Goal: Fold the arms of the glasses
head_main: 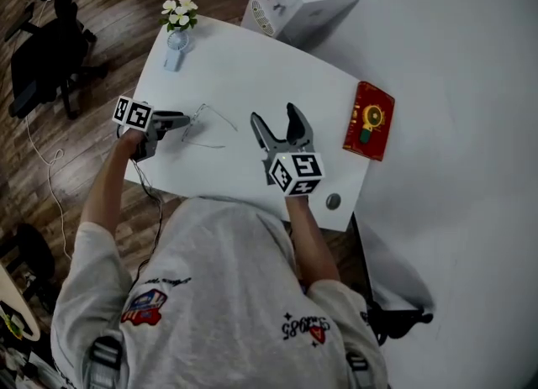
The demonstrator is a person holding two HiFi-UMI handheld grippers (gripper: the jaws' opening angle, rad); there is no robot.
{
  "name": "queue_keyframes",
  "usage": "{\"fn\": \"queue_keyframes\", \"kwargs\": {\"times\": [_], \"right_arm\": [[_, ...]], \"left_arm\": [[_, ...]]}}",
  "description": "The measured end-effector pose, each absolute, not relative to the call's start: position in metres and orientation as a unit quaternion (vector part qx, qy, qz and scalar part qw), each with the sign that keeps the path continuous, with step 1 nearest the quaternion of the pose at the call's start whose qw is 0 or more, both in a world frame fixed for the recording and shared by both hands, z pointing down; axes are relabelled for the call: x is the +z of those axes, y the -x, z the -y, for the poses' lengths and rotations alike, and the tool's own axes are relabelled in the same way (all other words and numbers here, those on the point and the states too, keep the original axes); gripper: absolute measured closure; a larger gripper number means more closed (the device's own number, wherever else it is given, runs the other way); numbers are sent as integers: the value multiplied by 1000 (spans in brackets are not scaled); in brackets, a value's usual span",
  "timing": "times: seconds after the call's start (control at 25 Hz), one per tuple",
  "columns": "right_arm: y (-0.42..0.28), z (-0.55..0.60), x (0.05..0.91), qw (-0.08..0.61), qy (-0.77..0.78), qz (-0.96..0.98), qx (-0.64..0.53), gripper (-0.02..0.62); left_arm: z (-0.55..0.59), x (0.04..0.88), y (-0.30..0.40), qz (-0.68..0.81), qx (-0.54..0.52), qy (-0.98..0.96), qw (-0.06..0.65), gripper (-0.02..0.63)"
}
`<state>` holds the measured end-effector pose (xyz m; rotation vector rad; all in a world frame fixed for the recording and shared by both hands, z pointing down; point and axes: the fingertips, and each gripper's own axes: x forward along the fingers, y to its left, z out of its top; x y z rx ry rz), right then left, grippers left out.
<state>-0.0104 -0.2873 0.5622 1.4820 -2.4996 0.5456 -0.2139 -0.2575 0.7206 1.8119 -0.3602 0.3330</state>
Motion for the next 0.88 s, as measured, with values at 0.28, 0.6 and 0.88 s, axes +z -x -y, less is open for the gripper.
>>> {"fn": "queue_keyframes", "kwargs": {"times": [0.28,0.6,0.88], "right_arm": [[8,289,569,101,-515,829,193,221],[3,289,571,104,-526,821,197,222],[-3,284,575,106,-532,815,202,222]], "left_arm": [[260,746,207,119,164,-753,626,433],[253,760,199,88,184,-719,665,482],[251,763,187,75,199,-714,667,542]]}}
